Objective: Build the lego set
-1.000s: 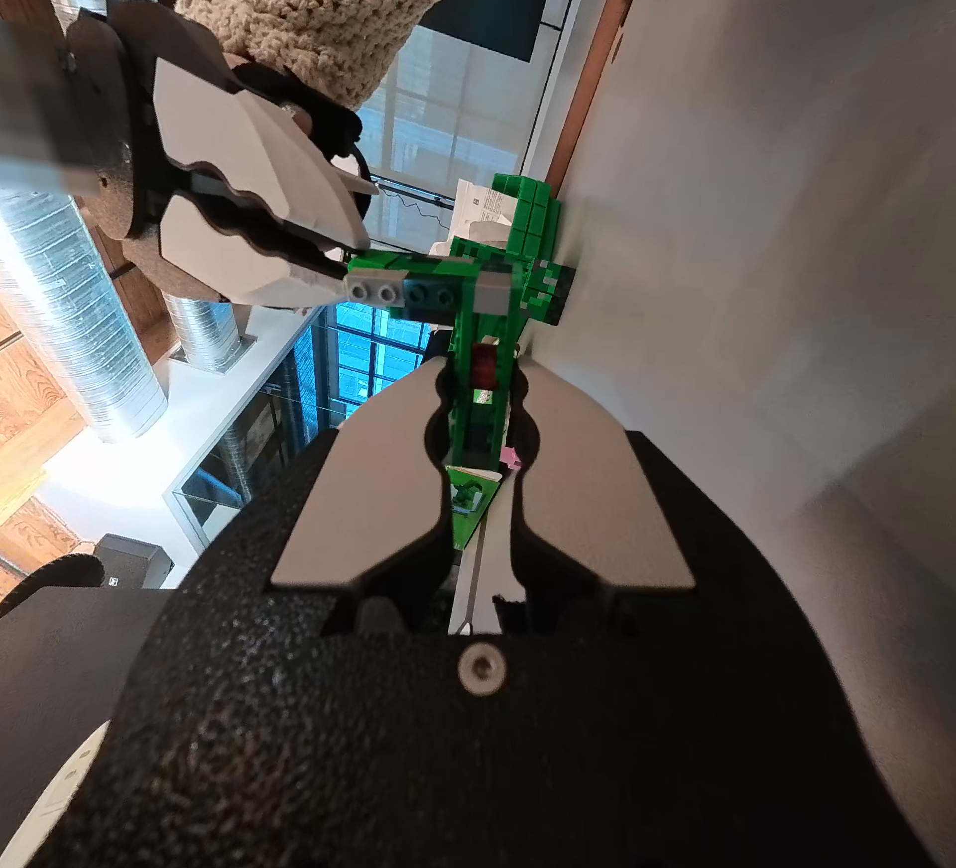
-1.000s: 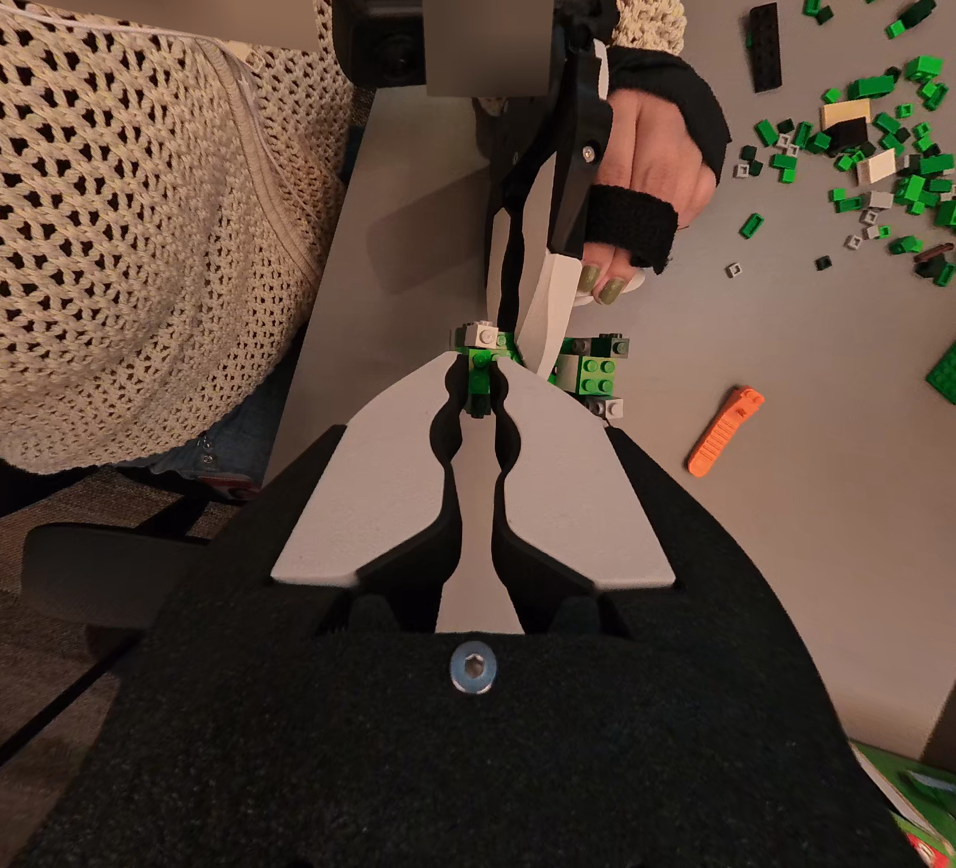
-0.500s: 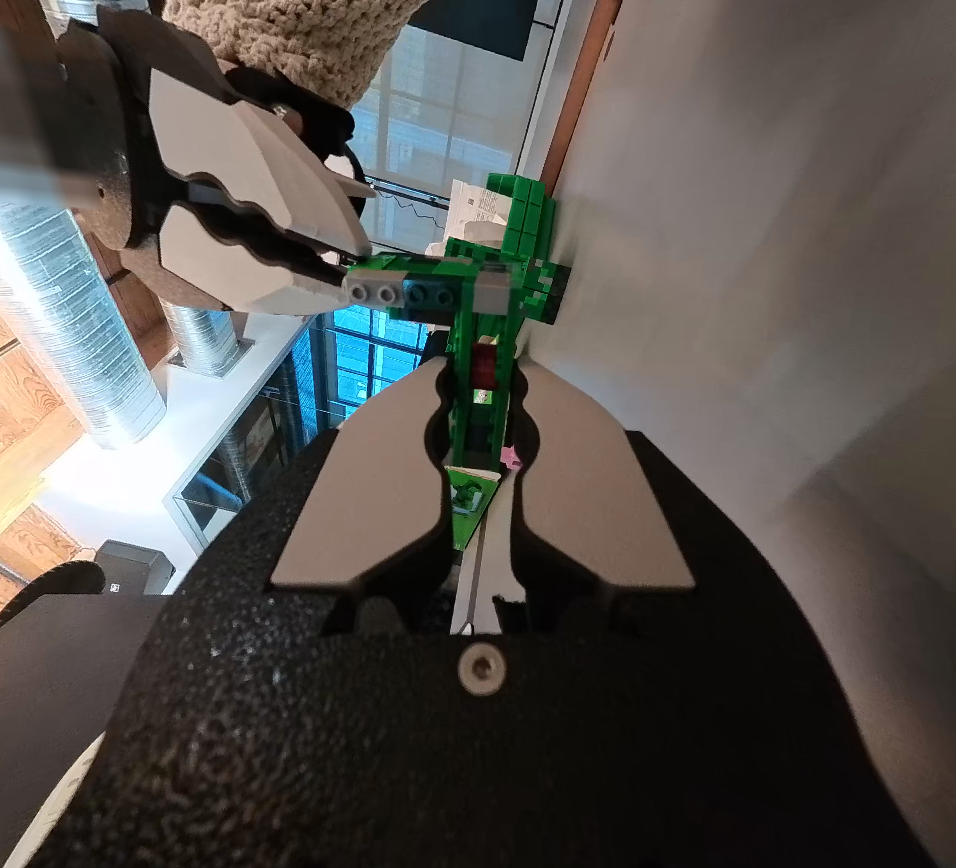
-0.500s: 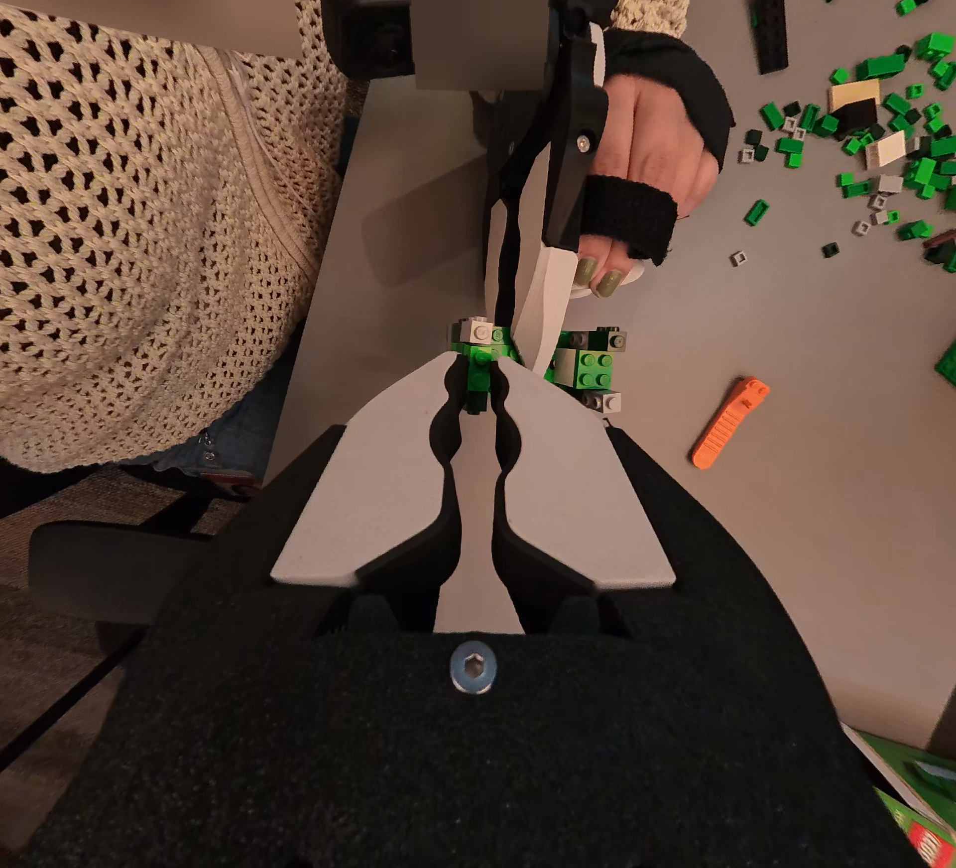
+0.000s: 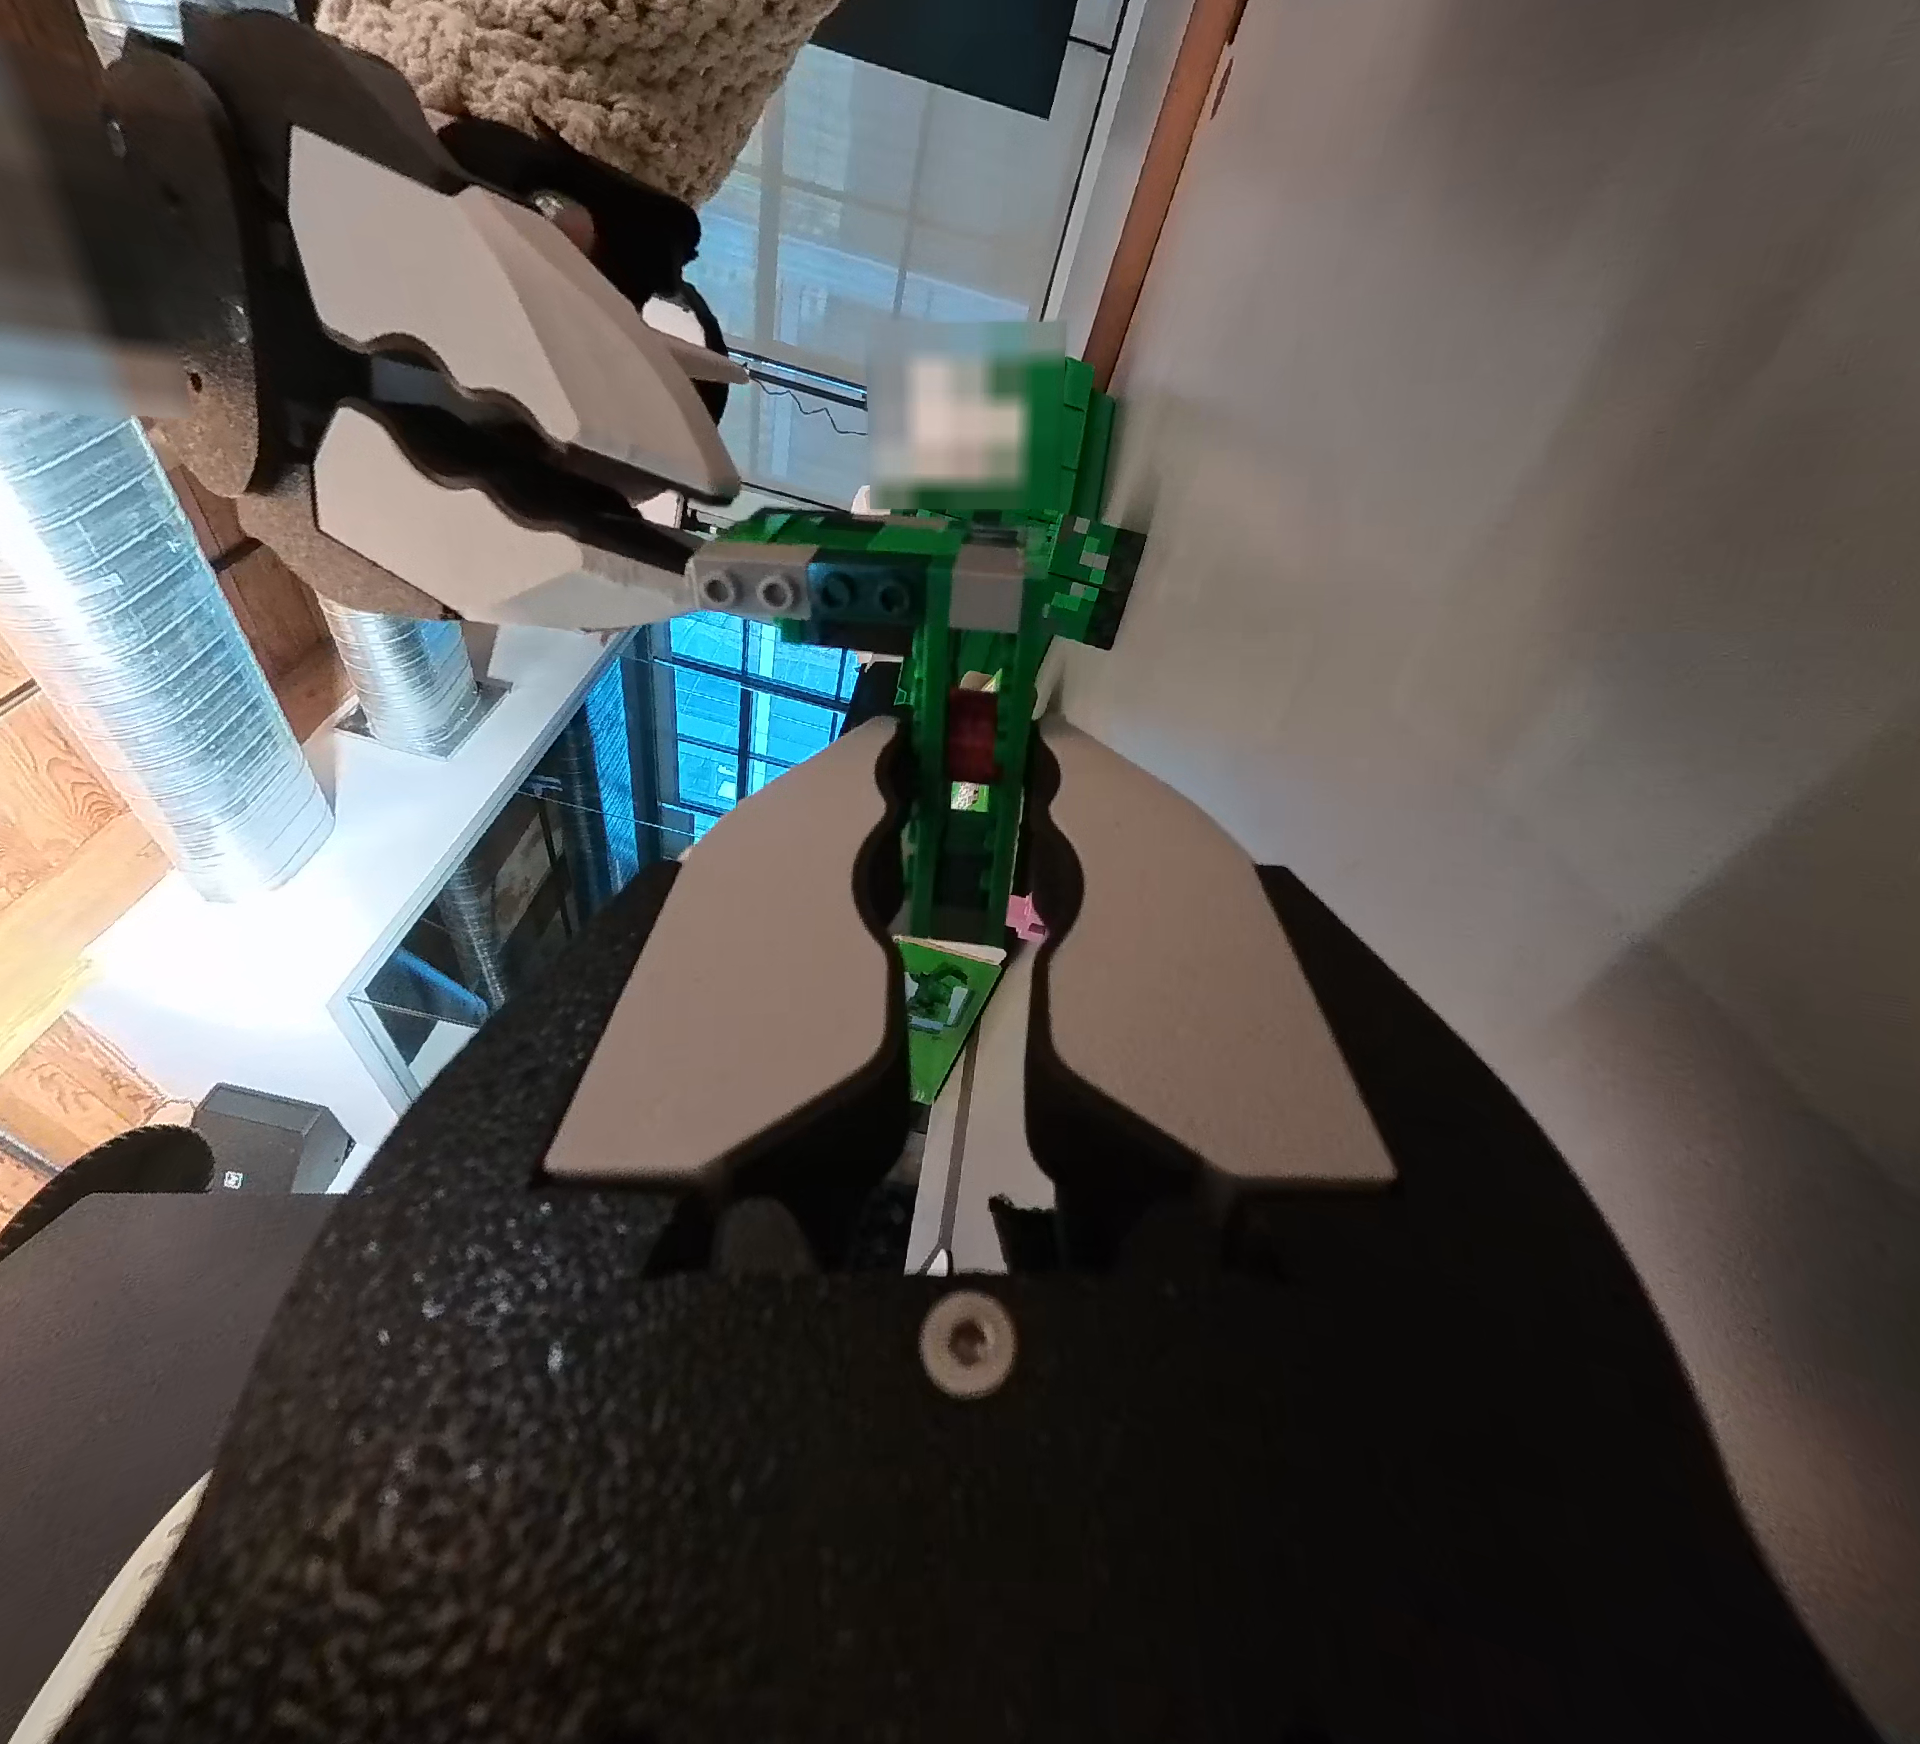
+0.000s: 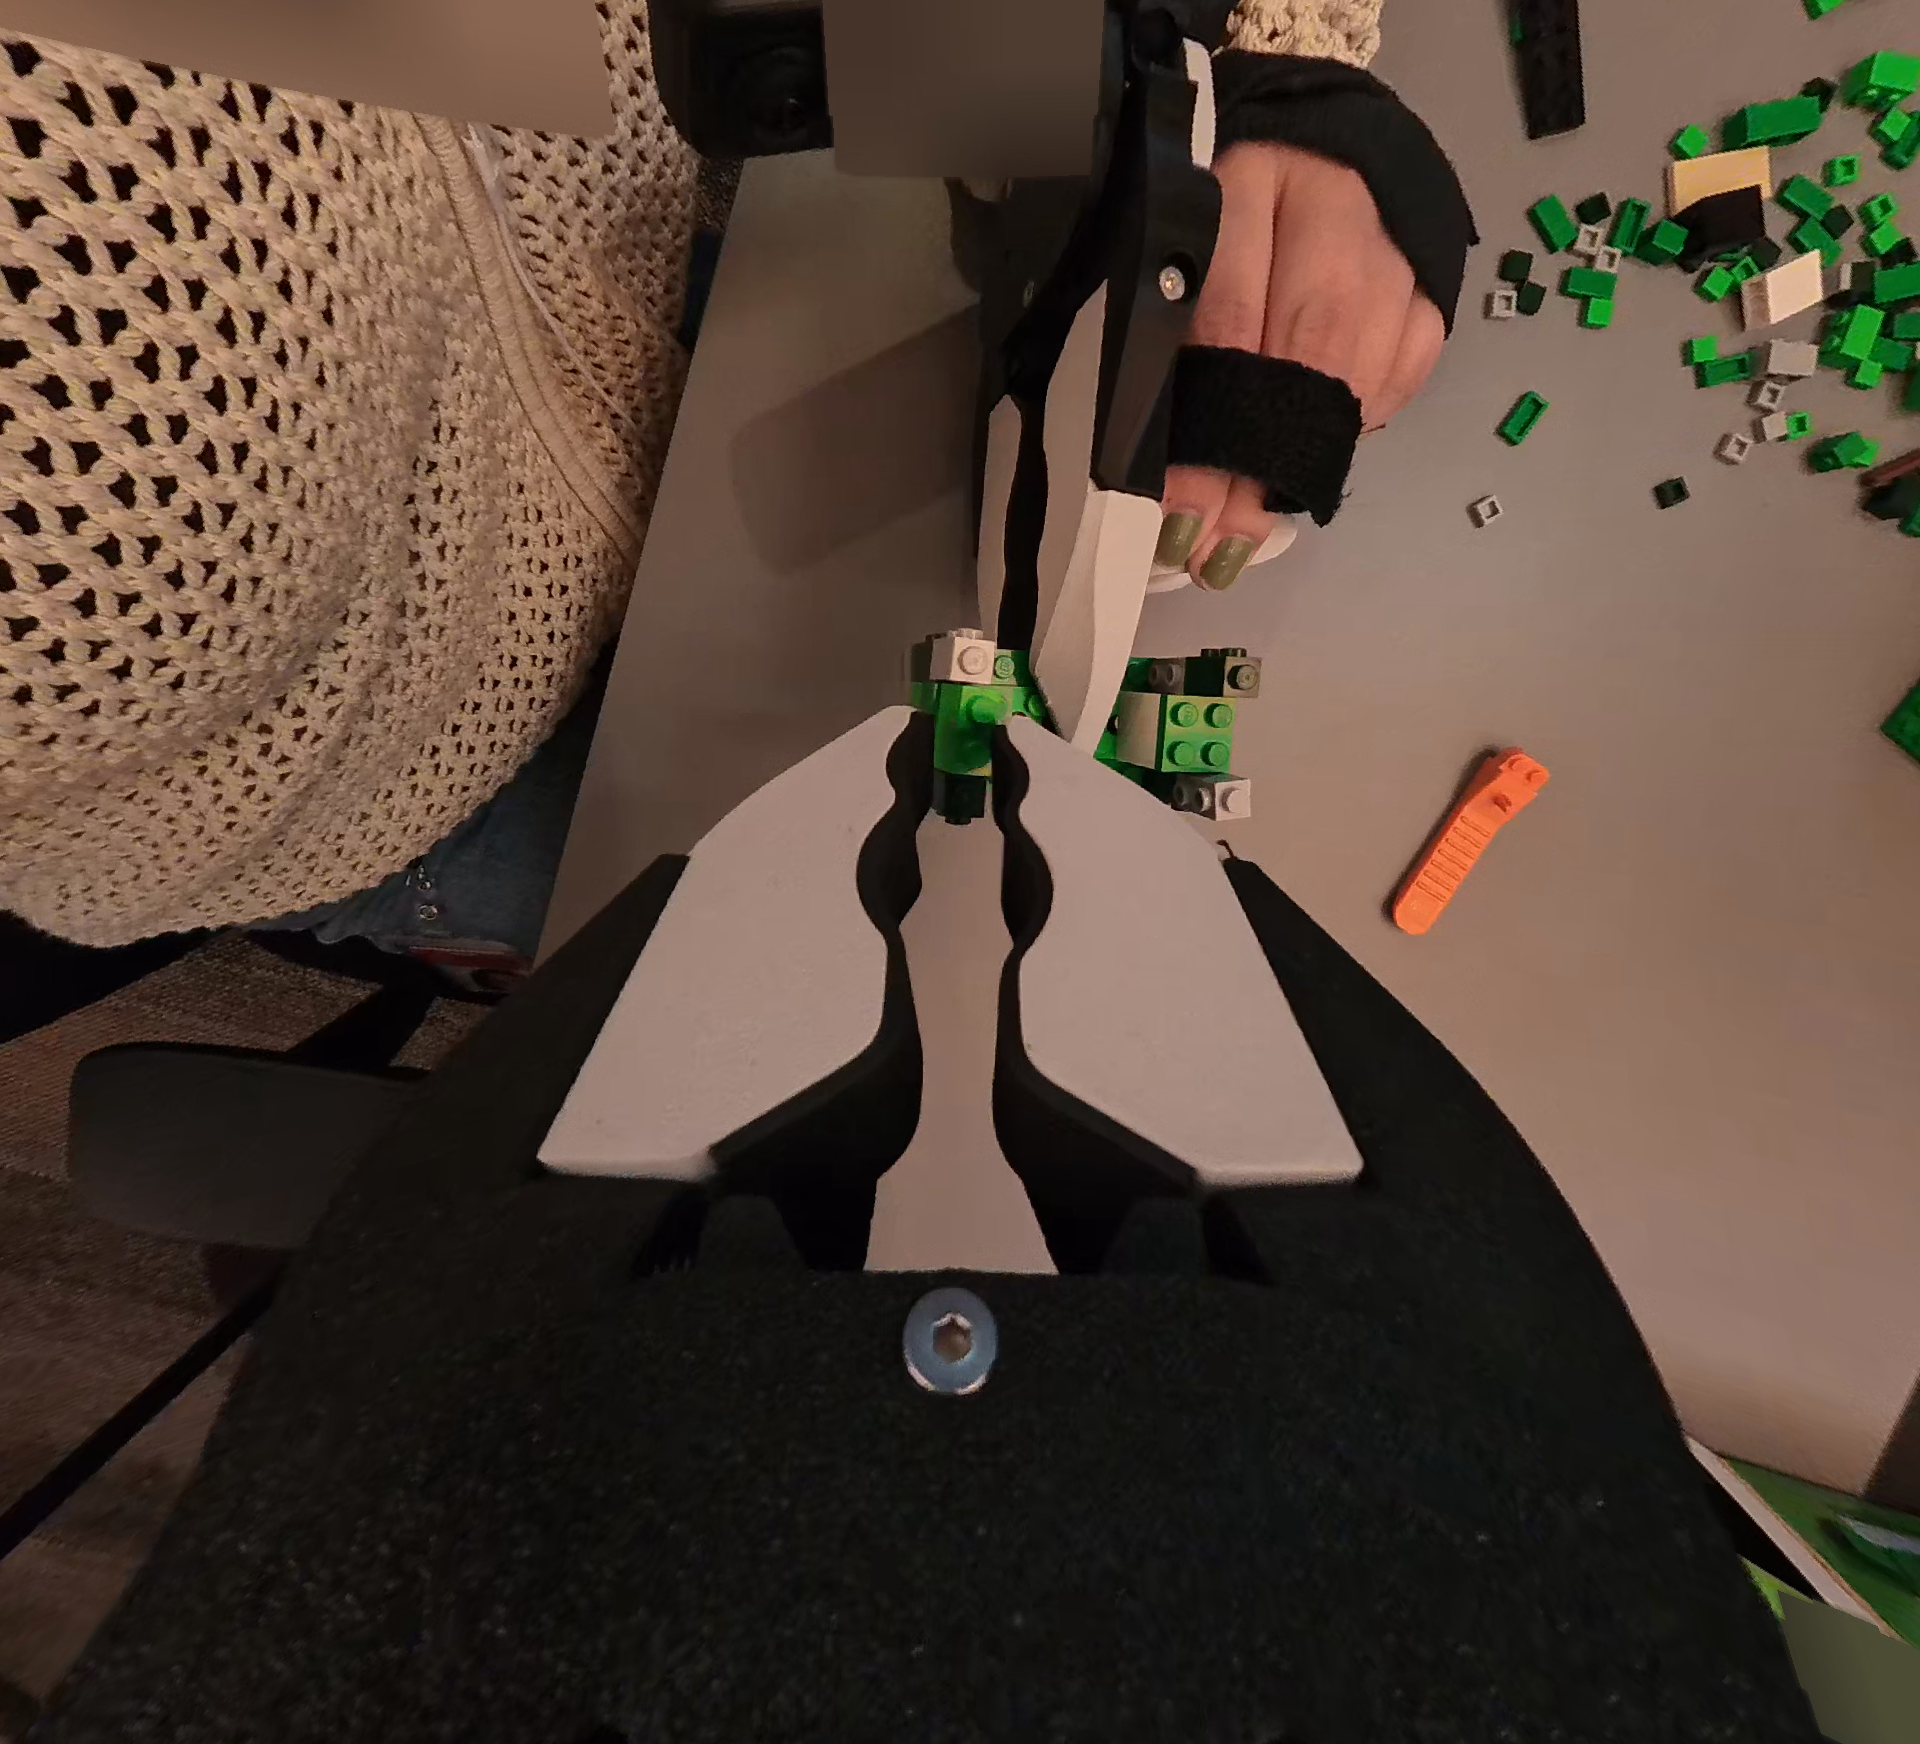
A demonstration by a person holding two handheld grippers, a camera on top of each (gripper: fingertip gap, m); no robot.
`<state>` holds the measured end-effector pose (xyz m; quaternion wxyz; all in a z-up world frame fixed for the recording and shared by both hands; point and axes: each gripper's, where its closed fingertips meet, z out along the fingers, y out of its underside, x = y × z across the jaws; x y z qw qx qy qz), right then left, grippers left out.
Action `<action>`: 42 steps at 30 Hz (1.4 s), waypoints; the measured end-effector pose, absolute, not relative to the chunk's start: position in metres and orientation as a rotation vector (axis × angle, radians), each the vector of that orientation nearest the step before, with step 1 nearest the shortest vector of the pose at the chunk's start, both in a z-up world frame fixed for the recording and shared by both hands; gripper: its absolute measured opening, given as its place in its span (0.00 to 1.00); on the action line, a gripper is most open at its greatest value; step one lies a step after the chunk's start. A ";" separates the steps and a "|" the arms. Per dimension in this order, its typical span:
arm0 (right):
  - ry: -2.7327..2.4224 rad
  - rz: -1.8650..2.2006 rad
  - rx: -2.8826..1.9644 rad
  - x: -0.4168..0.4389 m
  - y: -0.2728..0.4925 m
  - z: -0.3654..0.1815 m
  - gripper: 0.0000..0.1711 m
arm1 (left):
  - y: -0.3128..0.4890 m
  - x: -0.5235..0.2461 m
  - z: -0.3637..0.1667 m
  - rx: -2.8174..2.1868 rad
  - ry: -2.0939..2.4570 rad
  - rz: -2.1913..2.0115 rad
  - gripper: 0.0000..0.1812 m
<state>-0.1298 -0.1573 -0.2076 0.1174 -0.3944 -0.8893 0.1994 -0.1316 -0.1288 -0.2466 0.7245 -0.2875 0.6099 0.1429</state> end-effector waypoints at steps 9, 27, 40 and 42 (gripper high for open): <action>-2.596 0.574 -1.150 -0.129 -0.156 -0.207 0.07 | -0.128 -0.131 -0.247 -0.636 1.347 0.318 0.11; -2.606 0.569 -1.151 -0.127 -0.157 -0.210 0.11 | -0.128 -0.131 -0.248 -0.640 1.354 0.322 0.11; -2.585 0.466 -1.077 -0.127 -0.155 -0.211 0.11 | -0.125 -0.132 -0.250 -0.664 1.357 0.313 0.11; -2.573 0.426 -1.046 -0.128 -0.154 -0.211 0.12 | -0.124 -0.133 -0.250 -0.670 1.353 0.312 0.11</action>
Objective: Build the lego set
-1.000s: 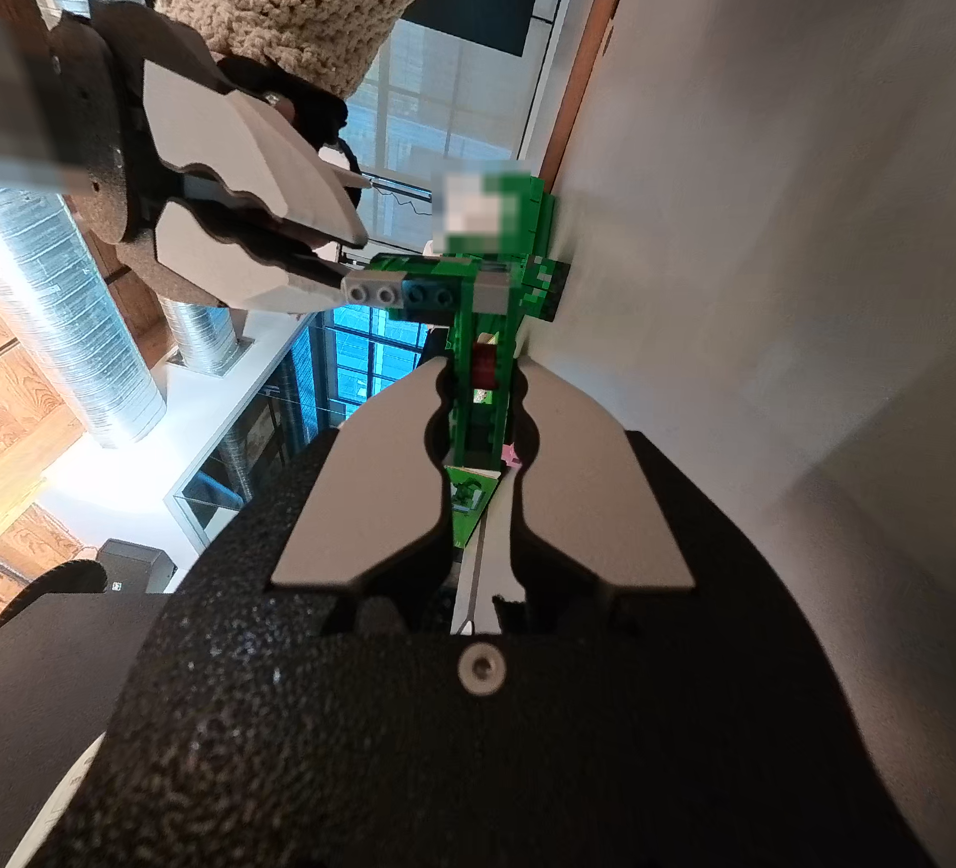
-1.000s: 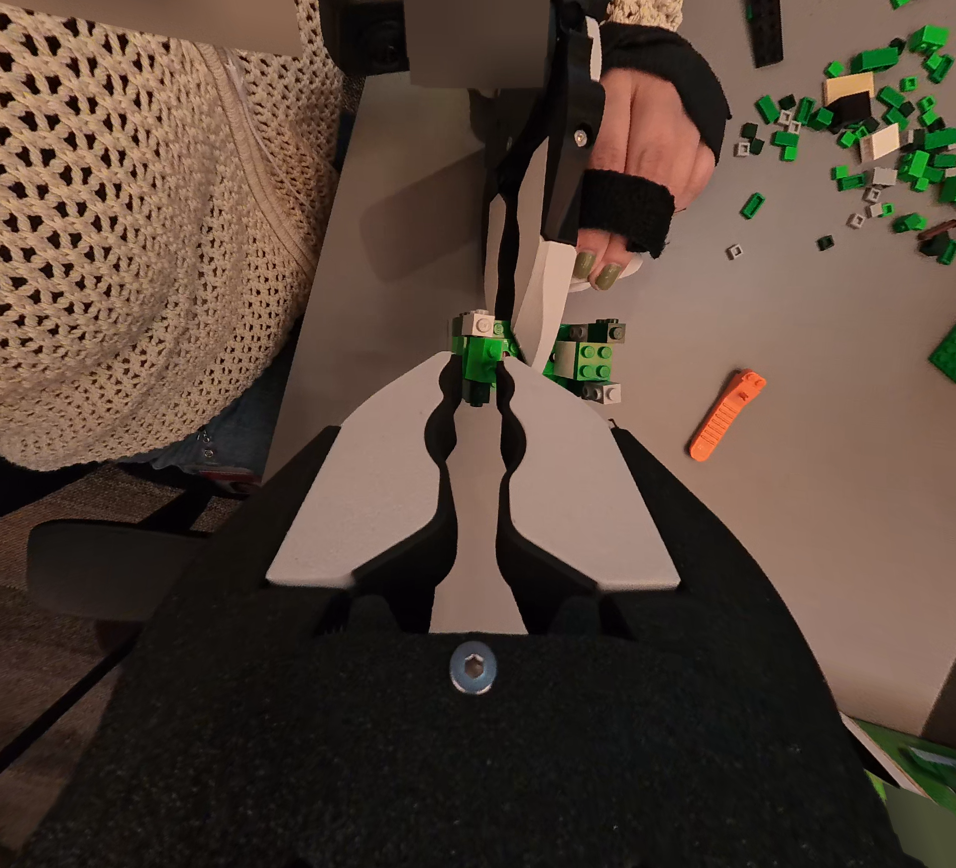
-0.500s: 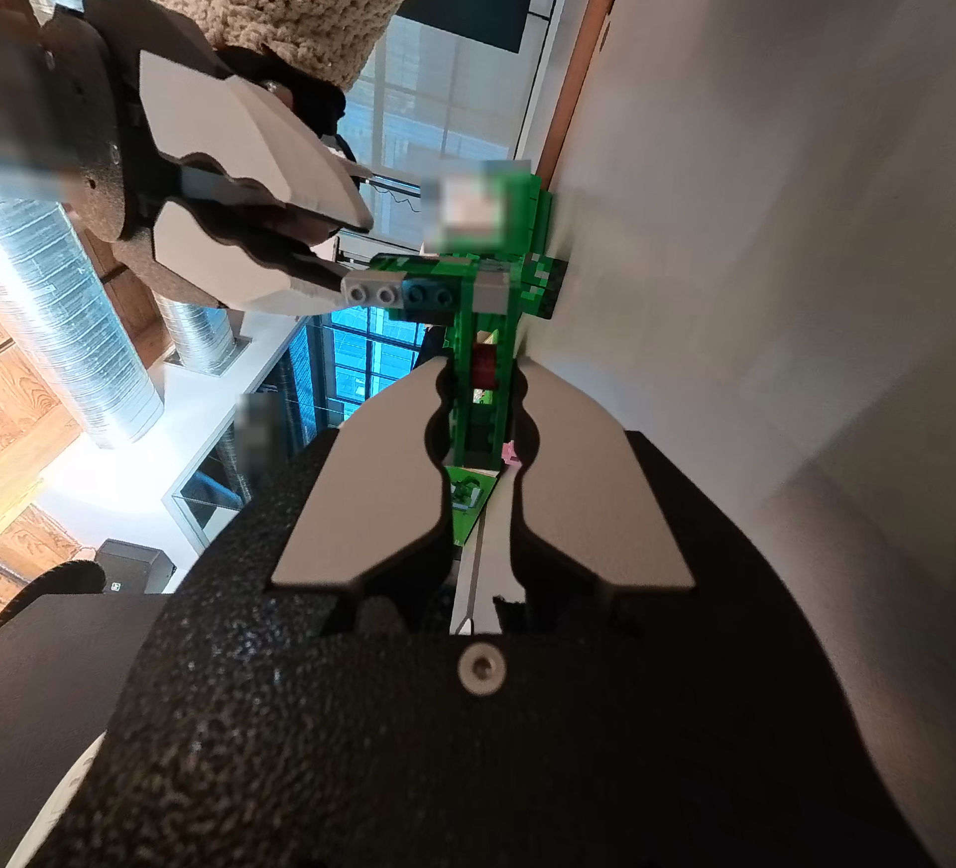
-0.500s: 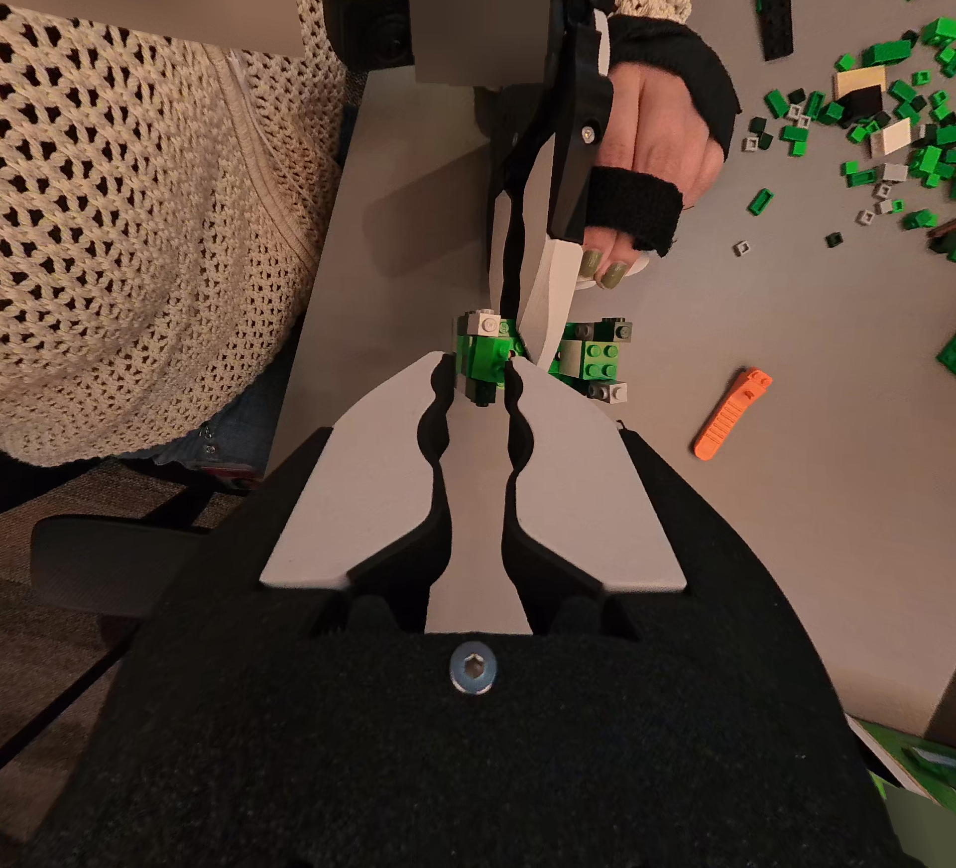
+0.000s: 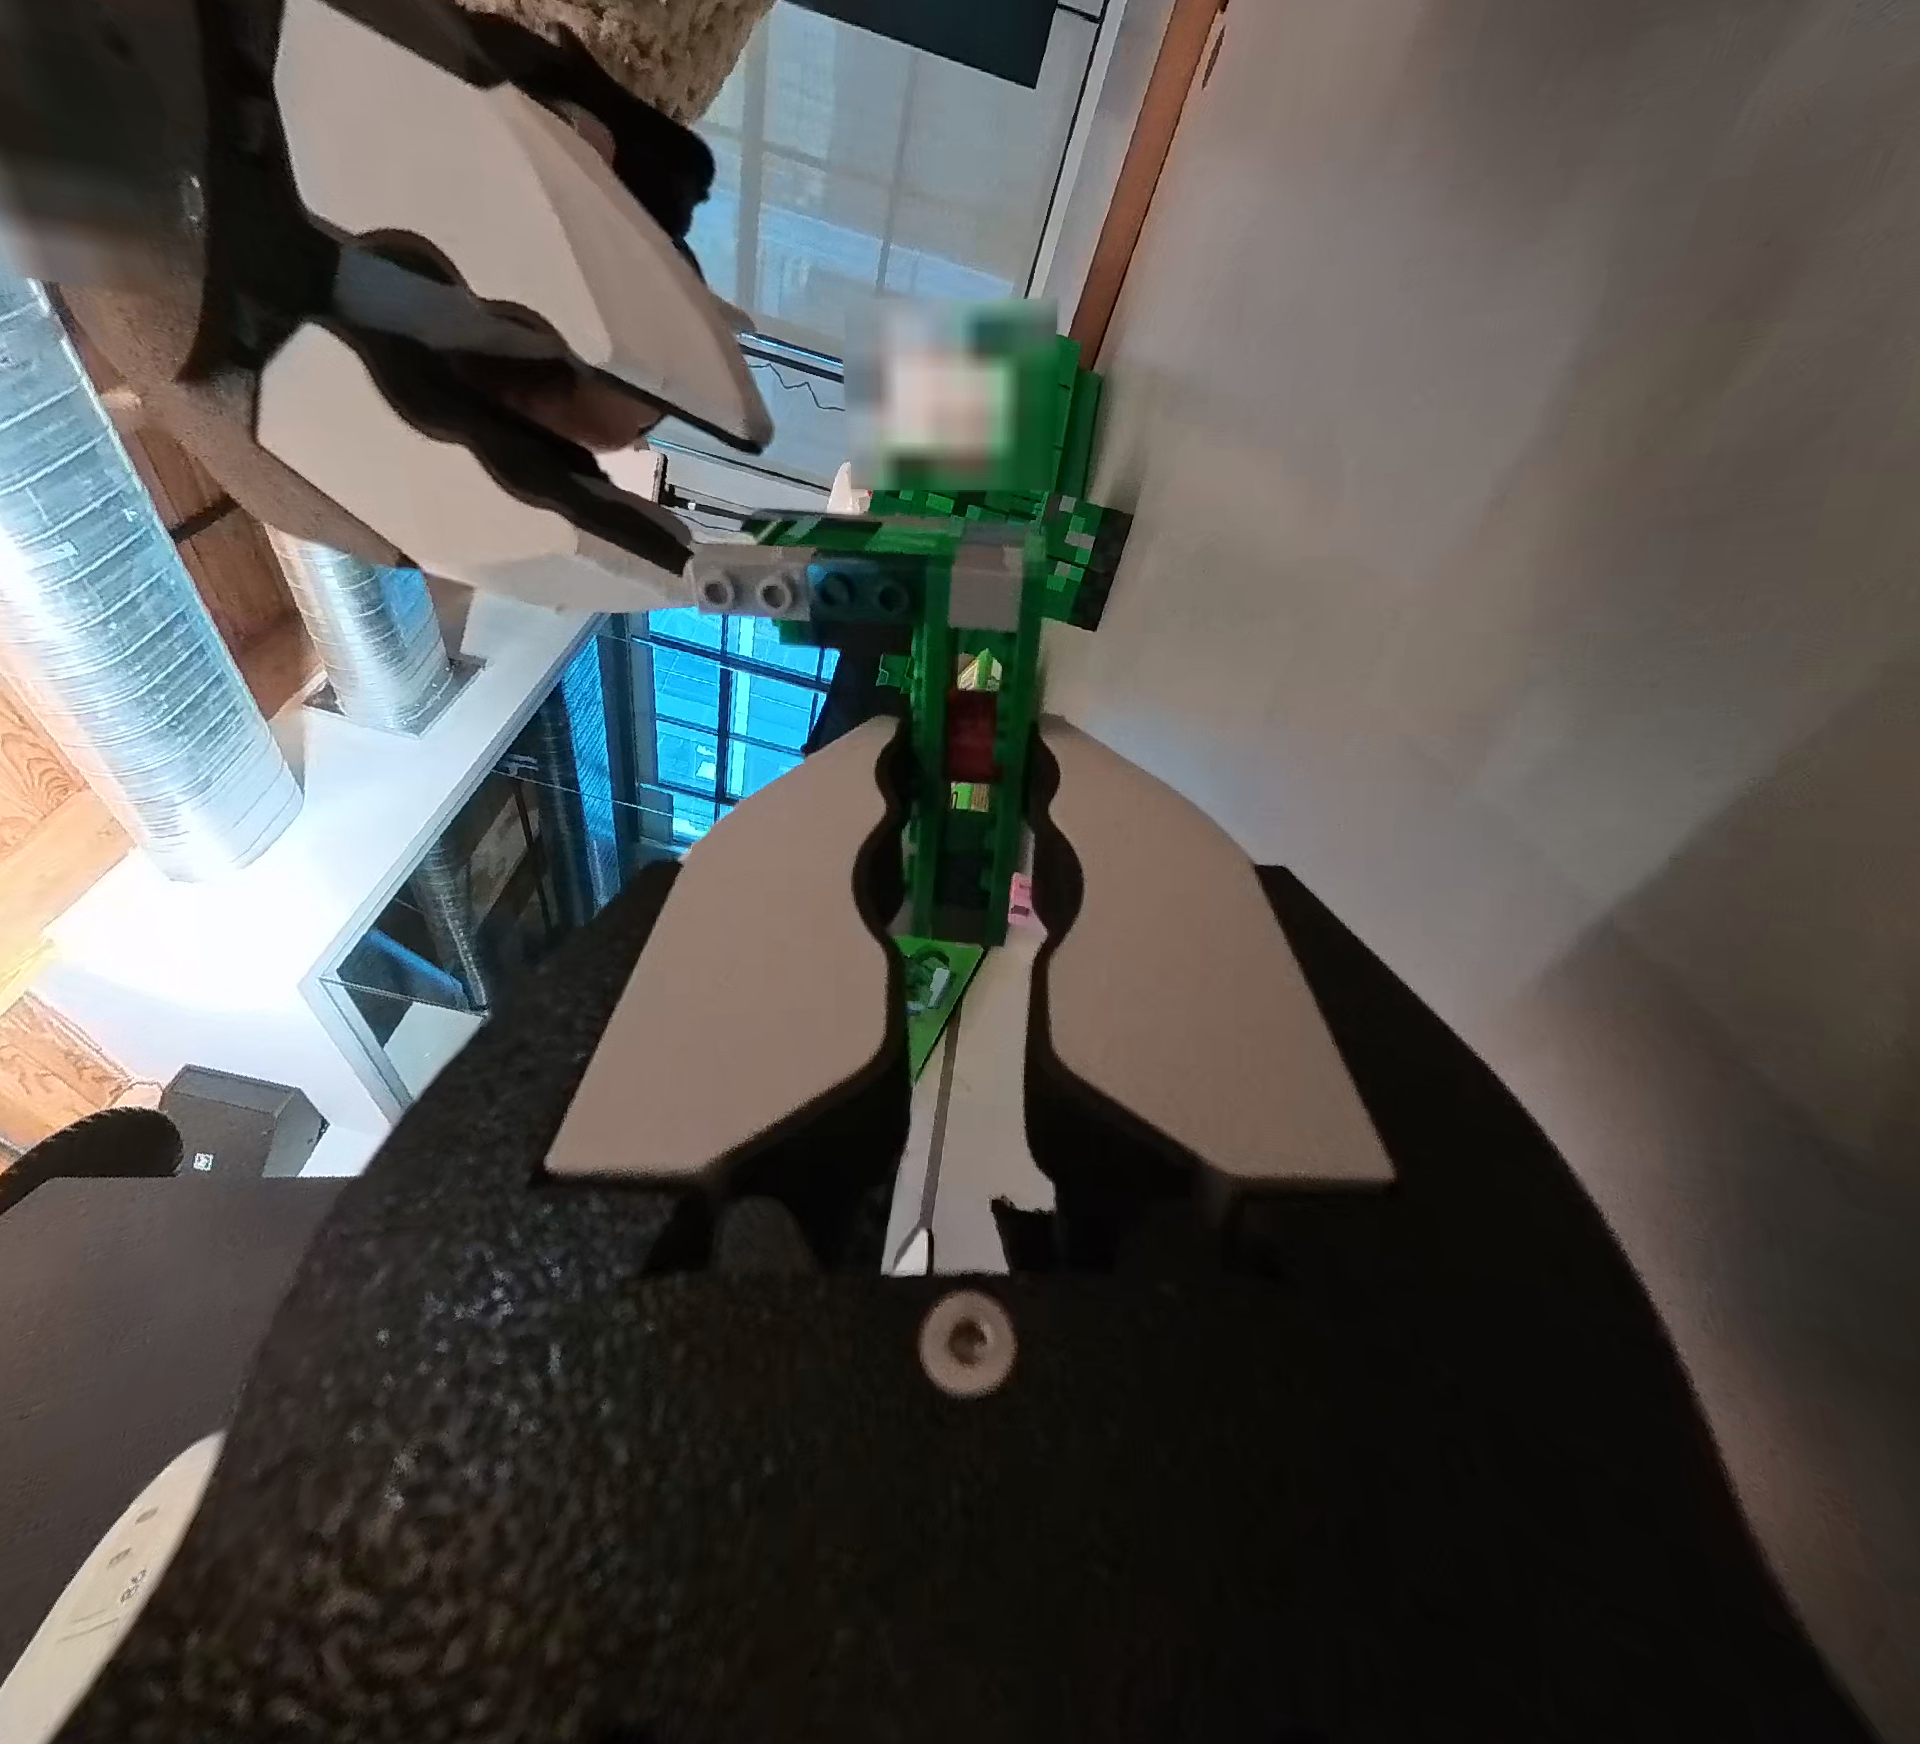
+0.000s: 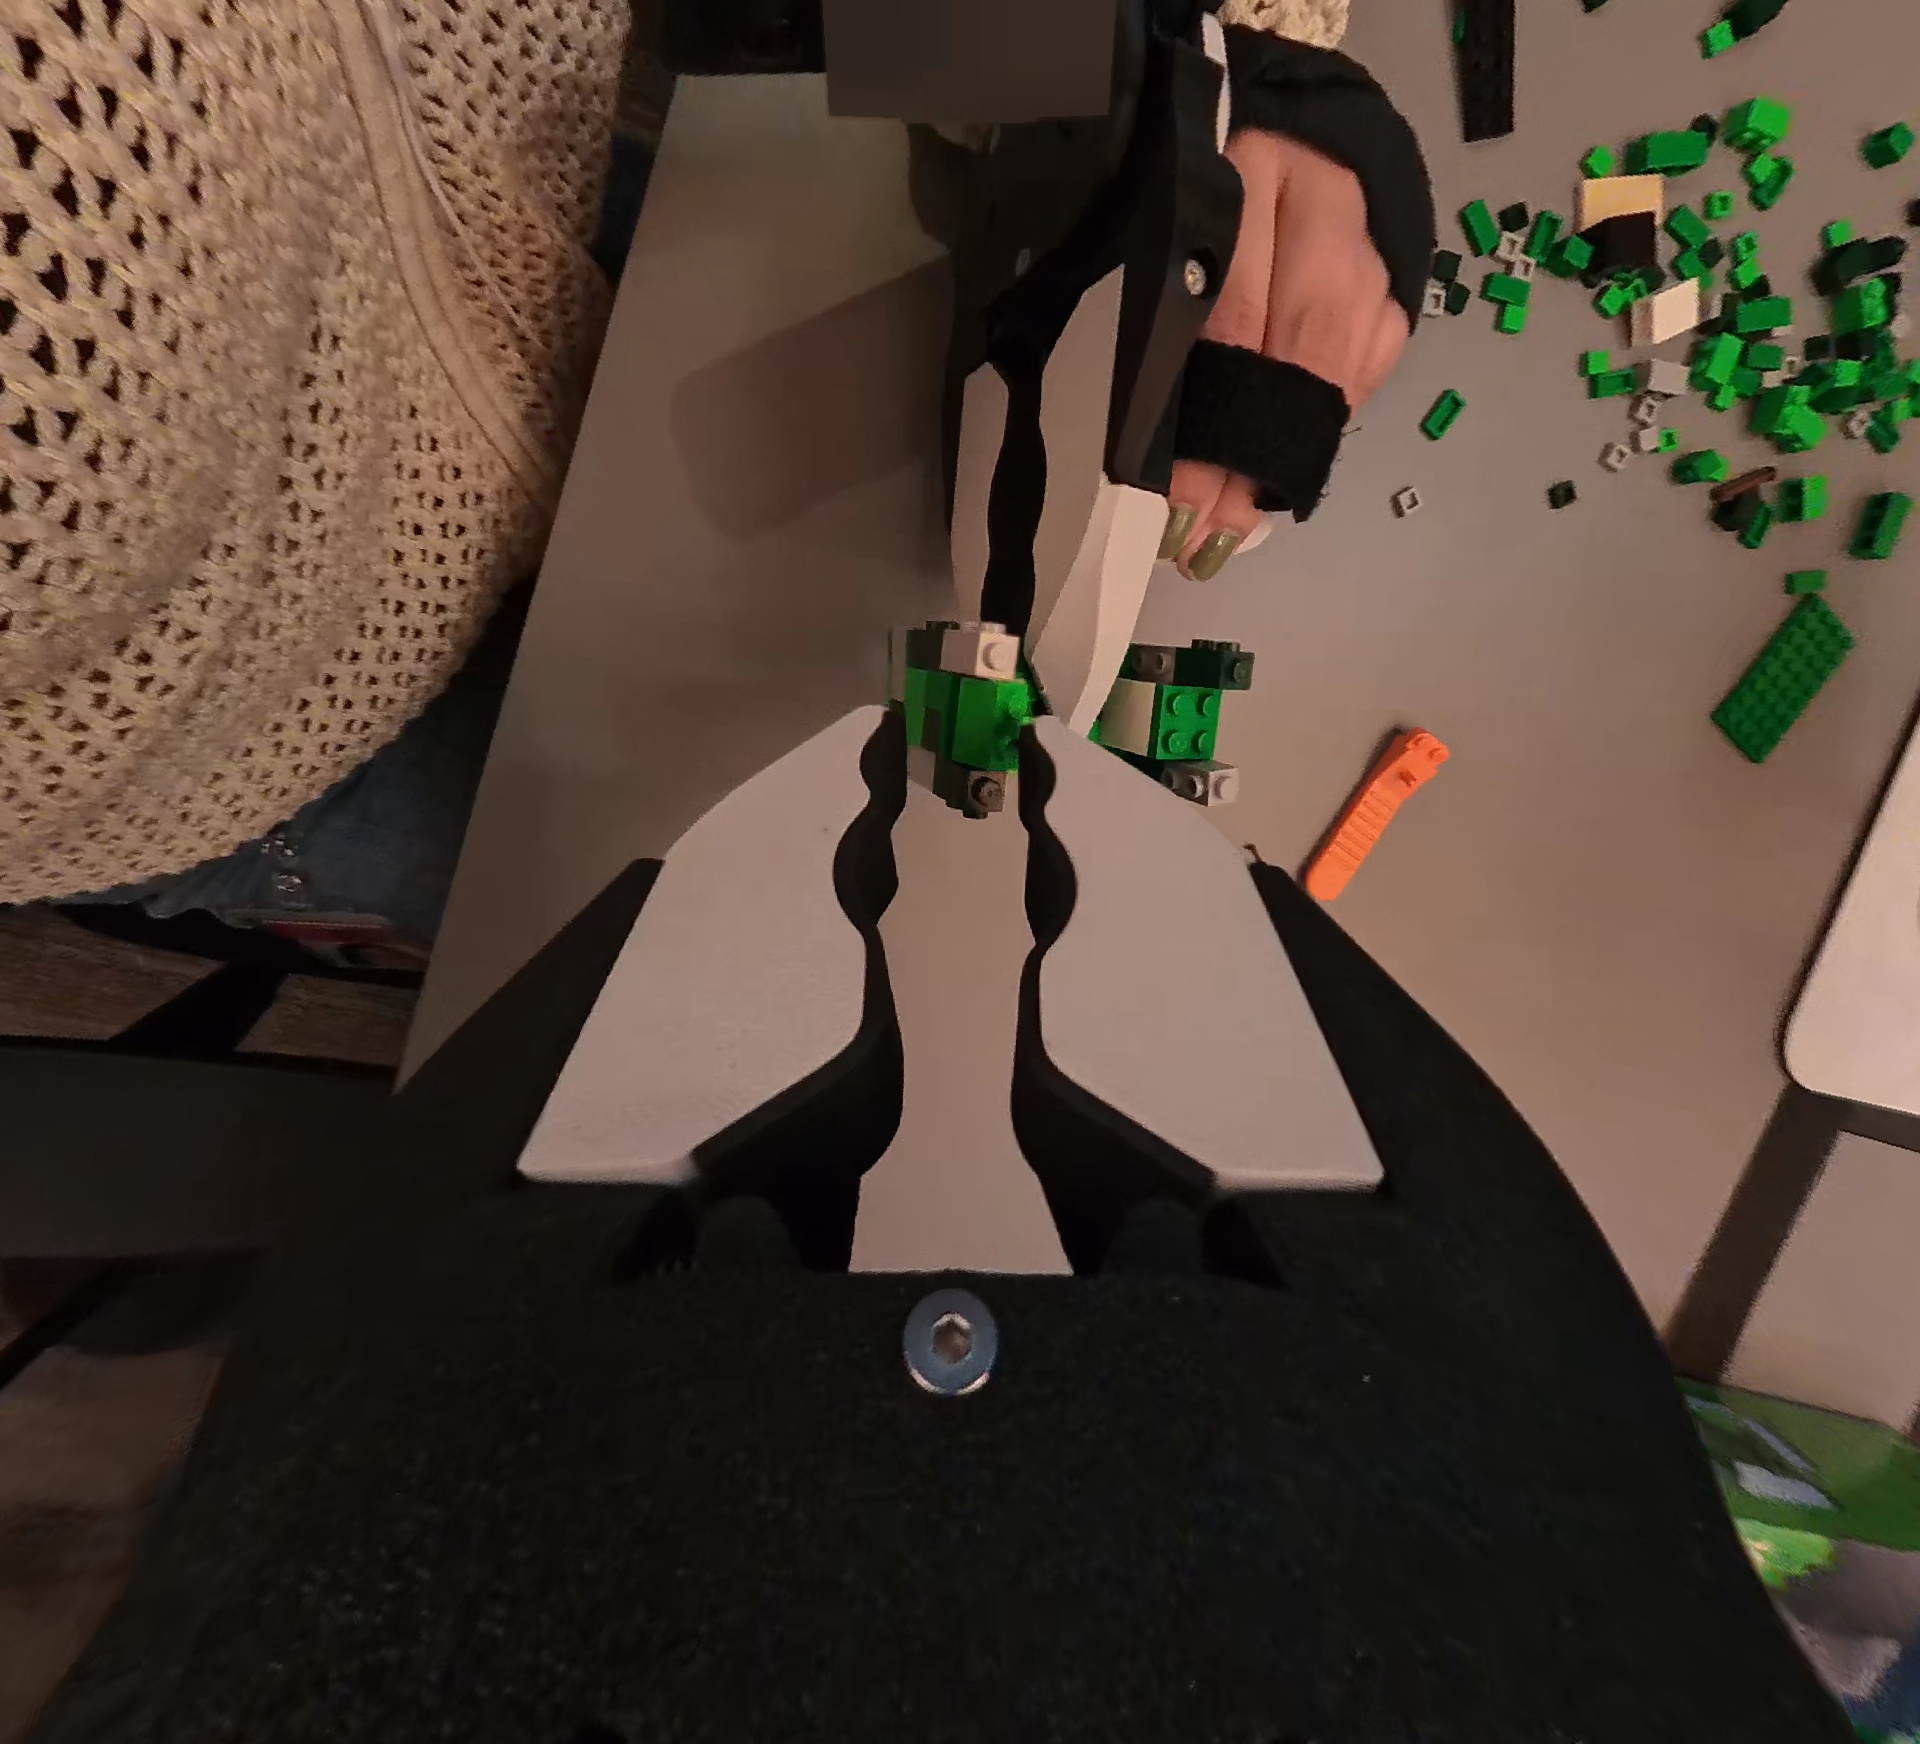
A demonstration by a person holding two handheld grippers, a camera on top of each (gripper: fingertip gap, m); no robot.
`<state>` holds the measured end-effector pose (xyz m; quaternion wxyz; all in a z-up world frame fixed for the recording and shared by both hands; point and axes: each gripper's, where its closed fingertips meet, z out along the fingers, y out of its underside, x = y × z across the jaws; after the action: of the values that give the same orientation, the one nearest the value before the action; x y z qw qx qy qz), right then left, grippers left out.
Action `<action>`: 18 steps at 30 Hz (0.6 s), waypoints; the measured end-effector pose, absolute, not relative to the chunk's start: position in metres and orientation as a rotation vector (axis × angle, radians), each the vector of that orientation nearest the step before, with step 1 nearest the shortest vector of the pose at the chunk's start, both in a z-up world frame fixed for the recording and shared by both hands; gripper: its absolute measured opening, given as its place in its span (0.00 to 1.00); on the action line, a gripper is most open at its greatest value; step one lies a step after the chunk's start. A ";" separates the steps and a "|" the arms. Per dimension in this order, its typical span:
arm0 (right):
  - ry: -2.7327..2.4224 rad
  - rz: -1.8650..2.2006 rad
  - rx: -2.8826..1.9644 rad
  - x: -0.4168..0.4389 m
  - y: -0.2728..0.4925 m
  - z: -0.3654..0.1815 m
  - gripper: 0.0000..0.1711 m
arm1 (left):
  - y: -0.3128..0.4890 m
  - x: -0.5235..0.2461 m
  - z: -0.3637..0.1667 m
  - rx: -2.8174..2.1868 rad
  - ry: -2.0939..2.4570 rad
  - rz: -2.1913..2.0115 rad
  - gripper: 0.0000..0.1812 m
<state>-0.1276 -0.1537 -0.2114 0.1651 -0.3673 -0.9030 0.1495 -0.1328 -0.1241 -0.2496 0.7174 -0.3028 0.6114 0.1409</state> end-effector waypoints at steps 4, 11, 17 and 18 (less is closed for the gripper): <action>-2.544 0.336 -0.996 -0.129 -0.151 -0.212 0.14 | -0.122 -0.135 -0.249 -0.689 1.341 0.309 0.11; -2.485 0.184 -0.939 -0.130 -0.146 -0.216 0.19 | -0.118 -0.137 -0.249 -0.717 1.332 0.311 0.11; -2.399 0.091 -0.883 -0.132 -0.143 -0.216 0.19 | -0.116 -0.138 -0.249 -0.732 1.325 0.309 0.11; -2.390 0.081 -0.886 -0.131 -0.143 -0.216 0.20 | -0.115 -0.138 -0.249 -0.736 1.325 0.307 0.11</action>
<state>-0.1314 -0.1435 -0.2164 0.2913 -0.3325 -0.8965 0.0303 -0.1383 -0.1154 -0.2485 0.7157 -0.3325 0.5983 0.1389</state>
